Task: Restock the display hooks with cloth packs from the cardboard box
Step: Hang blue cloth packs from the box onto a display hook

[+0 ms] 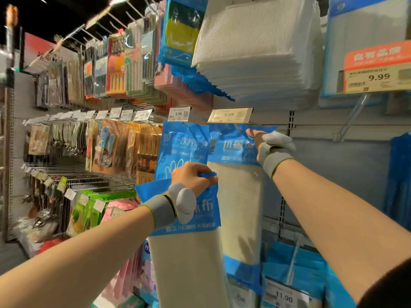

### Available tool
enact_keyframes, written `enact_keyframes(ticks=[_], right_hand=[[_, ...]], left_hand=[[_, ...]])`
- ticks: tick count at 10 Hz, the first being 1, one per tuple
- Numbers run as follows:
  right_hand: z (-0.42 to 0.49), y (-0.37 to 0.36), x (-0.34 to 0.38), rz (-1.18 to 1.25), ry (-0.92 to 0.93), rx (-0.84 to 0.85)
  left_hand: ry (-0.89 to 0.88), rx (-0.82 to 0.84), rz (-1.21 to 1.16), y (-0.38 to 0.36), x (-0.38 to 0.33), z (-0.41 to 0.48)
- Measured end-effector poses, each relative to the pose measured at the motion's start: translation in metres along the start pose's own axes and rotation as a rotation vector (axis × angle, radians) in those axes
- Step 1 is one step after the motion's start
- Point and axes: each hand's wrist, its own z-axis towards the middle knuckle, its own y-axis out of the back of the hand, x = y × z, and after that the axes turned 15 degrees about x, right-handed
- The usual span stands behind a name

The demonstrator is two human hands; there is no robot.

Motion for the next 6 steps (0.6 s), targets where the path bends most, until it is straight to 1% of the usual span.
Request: enact_keyframes(ticks=[1,2,3,4,5,6], right_hand=[[0.035,0.018,-0.030,-0.046,0.112,-0.072],[-0.036,0.000,-0.021,-0.009,0.087,-0.224],[-0.060,-0.009,-0.033,0.084,0.082,-0.066],[-0.084,-0.006,-0.070,-0.001,-0.033,0.188],[-0.079,0.004,-0.079,0.008,0.012,0.079],[-0.049,0.016,-0.097,-0.129,0.022,-0.001]], left_hand=[[0.002,-0.006,0.035,-0.001,0.001,0.002],[-0.001,-0.024,0.033,-0.004,0.002,0.006],[-0.003,-0.029,0.032,-0.005,0.003,0.007],[0.006,-0.033,0.014,-0.007,0.004,0.007],[0.024,-0.043,0.010,-0.009,0.007,0.008],[0.039,-0.039,0.047,-0.012,0.008,0.008]])
